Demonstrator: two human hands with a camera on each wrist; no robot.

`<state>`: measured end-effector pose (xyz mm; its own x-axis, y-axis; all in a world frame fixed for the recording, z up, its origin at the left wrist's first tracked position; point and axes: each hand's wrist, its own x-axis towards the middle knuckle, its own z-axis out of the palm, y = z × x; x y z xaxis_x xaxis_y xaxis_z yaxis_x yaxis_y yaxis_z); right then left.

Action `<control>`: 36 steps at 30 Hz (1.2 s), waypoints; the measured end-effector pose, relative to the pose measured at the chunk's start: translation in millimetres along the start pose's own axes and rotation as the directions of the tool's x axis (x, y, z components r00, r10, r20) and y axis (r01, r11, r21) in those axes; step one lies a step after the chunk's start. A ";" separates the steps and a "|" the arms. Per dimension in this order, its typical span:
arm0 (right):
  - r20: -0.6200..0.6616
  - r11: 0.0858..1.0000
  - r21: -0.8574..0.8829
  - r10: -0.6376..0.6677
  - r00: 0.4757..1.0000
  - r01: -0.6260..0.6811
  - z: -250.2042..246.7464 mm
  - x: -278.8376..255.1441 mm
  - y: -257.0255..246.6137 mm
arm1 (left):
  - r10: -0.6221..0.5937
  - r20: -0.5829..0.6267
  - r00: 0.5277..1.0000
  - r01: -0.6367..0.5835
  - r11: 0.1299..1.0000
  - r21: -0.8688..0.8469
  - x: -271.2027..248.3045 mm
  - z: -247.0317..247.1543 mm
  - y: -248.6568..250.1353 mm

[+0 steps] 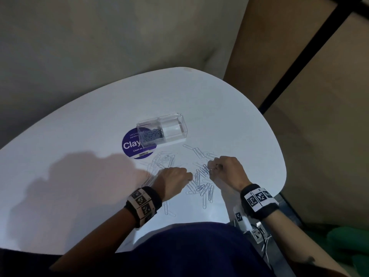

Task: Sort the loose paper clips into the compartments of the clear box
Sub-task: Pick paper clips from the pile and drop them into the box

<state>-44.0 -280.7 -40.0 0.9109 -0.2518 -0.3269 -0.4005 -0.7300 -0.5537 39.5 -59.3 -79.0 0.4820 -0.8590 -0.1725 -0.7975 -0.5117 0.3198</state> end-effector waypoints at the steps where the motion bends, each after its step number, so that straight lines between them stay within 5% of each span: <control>1: -0.002 1.000 -0.007 -0.002 1.000 0.002 3.1 1.2 -1.8 | 0.007 -0.033 0.999 -0.008 1.000 -0.018 -4.8 0.6 -3.8; 5: -0.010 0.998 -0.056 0.017 1.000 -0.018 13.7 5.3 -7.6 | 0.043 -0.232 0.972 -0.065 0.994 -0.092 -21.4 7.1 -23.0; 10: 0.003 1.000 -0.004 0.006 1.000 -0.006 18.5 9.6 -8.0 | -0.006 -0.308 0.951 -0.032 0.992 -0.120 -23.0 1.9 -26.4; 16: -0.058 0.947 0.318 0.062 0.996 -0.040 11.2 7.0 -4.1 | -0.084 -0.030 0.996 0.081 0.993 -0.087 0.8 -10.6 -0.8; 21: 0.028 0.767 0.627 0.153 0.988 -0.137 3.1 1.9 2.5 | 0.050 0.000 0.999 -0.050 0.996 0.069 19.9 -10.0 14.6; 28: 0.103 0.585 0.792 0.155 0.983 -0.175 -0.1 -1.7 8.4 | 0.029 0.080 0.996 -0.038 0.993 0.112 20.2 -12.0 3.0; 31: 0.045 0.695 0.707 0.142 0.989 -0.132 5.4 1.8 12.4 | -0.044 0.114 0.993 0.039 0.998 0.044 12.3 -14.7 -5.3; 36: 0.032 0.957 0.287 0.029 0.999 -0.037 11.5 3.7 13.1 | -0.151 0.150 0.977 0.143 0.988 0.063 0.2 -26.1 -18.8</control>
<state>-47.0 -283.9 -57.3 0.8951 -0.2525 -0.3675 -0.4458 -0.5068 -0.7378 64.1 -49.4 -60.7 0.5365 -0.7648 -0.3568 -0.7420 -0.6289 0.2322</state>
